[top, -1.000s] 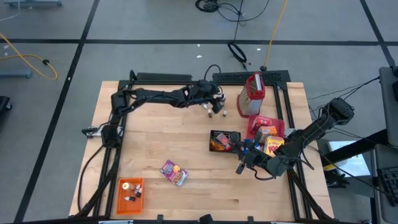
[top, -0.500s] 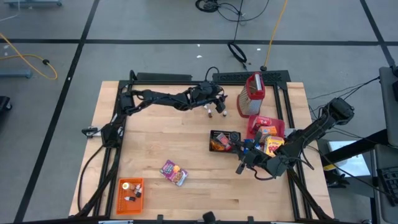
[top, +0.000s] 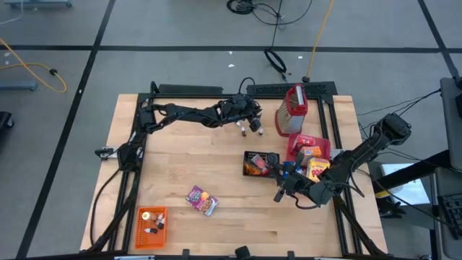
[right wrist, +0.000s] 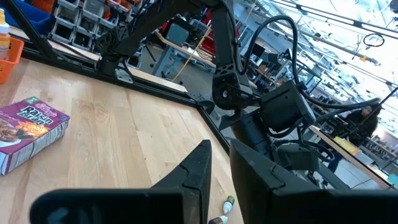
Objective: Pick & Place Kitchen Items
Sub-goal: Put the large blue food coloring bottle into the orange bin
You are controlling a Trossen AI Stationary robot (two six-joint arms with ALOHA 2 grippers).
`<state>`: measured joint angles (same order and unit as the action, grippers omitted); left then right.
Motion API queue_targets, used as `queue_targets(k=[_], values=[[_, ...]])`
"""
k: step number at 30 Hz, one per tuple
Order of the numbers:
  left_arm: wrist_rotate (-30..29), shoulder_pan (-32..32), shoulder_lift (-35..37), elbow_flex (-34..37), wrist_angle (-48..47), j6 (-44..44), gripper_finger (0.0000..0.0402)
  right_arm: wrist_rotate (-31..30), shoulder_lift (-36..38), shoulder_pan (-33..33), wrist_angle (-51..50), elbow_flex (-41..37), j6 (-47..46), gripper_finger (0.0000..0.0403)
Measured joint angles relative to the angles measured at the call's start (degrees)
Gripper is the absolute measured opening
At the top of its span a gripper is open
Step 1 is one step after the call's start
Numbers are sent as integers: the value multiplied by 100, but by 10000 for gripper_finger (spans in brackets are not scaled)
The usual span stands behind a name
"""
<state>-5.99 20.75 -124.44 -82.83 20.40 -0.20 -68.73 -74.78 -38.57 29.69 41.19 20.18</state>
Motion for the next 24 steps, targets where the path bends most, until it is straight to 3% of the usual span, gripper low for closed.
queue_targets(k=[6,11,24], values=[[-4,-24,134,0,-245,14,14,0,0,0,-2,0,0,54],[-240,-125,537,9,-978,-167,14,-3,0,0,-54,0,0,54],[-415,-708,2332,9,-3218,-262,14,-6,0,2,-132,0,-127,54]])
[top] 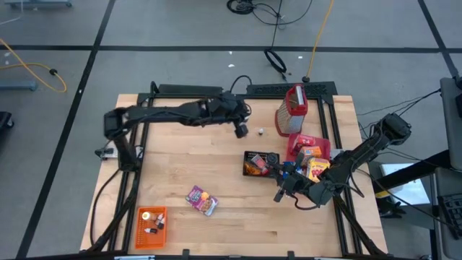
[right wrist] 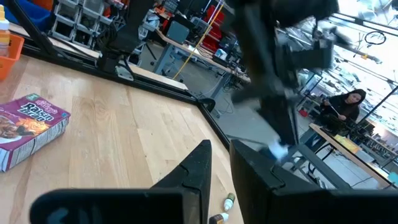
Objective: Pick & Place Kitchen Items
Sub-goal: Put the large blue food coloring bottle into the orange bin
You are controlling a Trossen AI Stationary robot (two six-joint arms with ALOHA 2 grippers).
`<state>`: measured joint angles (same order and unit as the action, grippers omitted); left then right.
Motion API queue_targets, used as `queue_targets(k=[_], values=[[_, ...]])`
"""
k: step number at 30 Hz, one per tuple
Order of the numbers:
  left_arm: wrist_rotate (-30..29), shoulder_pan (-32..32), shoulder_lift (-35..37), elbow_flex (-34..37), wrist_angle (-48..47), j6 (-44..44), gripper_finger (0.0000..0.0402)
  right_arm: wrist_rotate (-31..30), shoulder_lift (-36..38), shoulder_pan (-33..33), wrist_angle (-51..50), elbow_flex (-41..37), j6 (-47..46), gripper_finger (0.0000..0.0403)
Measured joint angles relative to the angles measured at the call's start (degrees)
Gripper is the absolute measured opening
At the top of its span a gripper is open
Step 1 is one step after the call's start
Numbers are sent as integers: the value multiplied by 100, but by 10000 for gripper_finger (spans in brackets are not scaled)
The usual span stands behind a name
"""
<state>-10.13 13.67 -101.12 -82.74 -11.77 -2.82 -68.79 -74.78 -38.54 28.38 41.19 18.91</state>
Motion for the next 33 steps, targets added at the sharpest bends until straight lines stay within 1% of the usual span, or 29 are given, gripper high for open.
queue_targets(k=[6,11,16,21,23,27,29,33], values=[[-70,-538,852,-4,-1526,297,14,-1,0,0,1,0,-22,54],[-538,-1258,1443,-4,-2545,843,14,2,0,0,7,0,-24,54],[-1028,-2220,1924,-4,-3250,1601,14,4,-1,-2,-4,0,-169,54],[-1713,-3323,2181,-4,-3882,2602,14,4,-2,-2,-6,0,-196,54],[-2059,-3766,2207,-4,-4118,3065,14,5,-2,-15,-5,0,-196,54],[-2539,-4711,2197,2,-4651,4135,14,7,-2,-16,-11,0,-290,54],[-2856,-5167,2158,3,-4690,4666,14,8,-2,-17,-28,0,-388,54],[-3410,-6098,2123,245,-4726,5616,14,8,-2,-17,-25,0,-393,54]])
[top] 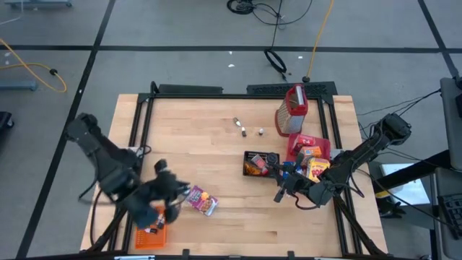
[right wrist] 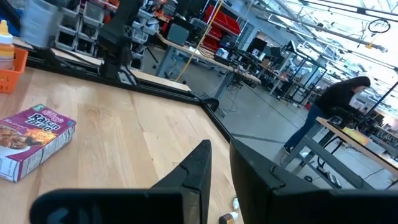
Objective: Pick & Place Kitchen Items
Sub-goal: Put the large blue food coloring bottle into the orange bin
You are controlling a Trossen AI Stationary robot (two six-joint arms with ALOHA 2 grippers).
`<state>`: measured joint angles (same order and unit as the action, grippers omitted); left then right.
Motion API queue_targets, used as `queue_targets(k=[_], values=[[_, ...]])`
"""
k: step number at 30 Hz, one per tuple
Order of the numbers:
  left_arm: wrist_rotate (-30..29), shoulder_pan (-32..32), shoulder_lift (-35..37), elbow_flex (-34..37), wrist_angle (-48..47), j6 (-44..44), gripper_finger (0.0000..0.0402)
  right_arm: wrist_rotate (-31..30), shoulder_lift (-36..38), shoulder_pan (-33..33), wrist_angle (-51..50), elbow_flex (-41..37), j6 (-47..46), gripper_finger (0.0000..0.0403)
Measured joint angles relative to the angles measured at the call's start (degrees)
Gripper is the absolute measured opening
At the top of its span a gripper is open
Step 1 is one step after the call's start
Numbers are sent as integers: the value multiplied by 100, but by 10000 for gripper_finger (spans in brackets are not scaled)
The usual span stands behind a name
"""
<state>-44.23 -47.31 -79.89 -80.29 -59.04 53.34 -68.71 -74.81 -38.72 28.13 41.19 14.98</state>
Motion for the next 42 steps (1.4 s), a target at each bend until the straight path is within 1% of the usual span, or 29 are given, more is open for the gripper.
queue_targets(k=[2,4,9,11,16,19,22,27,30,34,38,42], values=[[-269,-428,14,167,22,534,14,0,0,0,3,0,0,54],[-408,-836,12,387,18,1114,14,0,0,0,5,0,0,54],[-494,-1608,10,977,93,2443,14,0,0,0,8,0,0,54],[-490,-1845,8,1182,131,2826,14,0,0,0,10,0,0,54],[-415,-2296,8,1546,420,3394,15,0,0,0,32,0,0,54],[-278,-2494,8,1698,670,3534,13,0,0,0,32,0,0,54],[-37,-2707,8,1797,709,3595,13,0,0,0,32,0,0,54],[-31,-3014,8,1953,681,4125,16,0,0,0,30,0,0,54],[7,-3073,8,2091,673,4507,14,0,0,0,30,0,0,54],[396,-3078,8,2298,664,4929,12,1,0,0,30,0,0,54],[622,-3082,8,2443,672,5212,13,2,0,0,30,0,-35,54],[782,-3082,8,2547,655,5454,24,2,0,0,30,0,-61,54]])
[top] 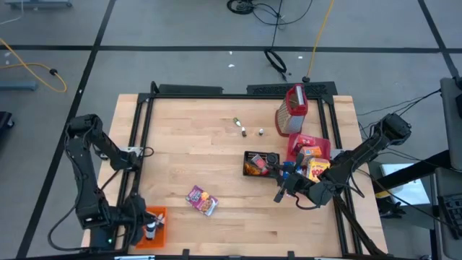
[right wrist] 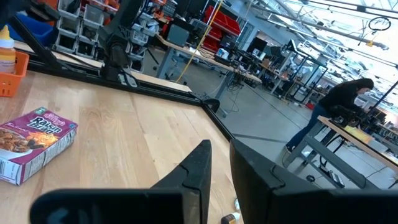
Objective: Pick & Place Kitchen Items
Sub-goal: Put the large blue food coloring bottle into the orange bin
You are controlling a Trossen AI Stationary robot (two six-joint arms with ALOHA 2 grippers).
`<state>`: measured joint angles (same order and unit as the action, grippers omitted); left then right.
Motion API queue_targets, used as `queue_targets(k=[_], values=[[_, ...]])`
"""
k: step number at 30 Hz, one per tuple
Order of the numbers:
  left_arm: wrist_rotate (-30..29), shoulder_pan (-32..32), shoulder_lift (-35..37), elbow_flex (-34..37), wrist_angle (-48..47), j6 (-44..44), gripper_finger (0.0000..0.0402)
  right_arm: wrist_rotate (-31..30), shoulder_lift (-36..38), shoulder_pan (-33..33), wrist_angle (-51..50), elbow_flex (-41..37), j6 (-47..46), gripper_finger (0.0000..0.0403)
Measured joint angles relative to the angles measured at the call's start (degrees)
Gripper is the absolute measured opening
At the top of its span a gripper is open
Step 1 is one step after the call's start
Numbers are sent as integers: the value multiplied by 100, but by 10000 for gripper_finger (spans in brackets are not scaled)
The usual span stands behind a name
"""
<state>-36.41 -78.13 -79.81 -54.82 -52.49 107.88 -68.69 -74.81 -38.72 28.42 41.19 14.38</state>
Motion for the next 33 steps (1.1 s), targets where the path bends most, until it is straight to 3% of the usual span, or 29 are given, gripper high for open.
queue_targets(k=[13,24,33], values=[[-107,128,0,36,201,-216,35,0,0,0,0,0,-1,54],[-277,199,0,36,308,-514,129,0,0,0,0,0,-1,54],[-271,199,0,36,358,-514,164,0,0,0,0,0,-1,54]])
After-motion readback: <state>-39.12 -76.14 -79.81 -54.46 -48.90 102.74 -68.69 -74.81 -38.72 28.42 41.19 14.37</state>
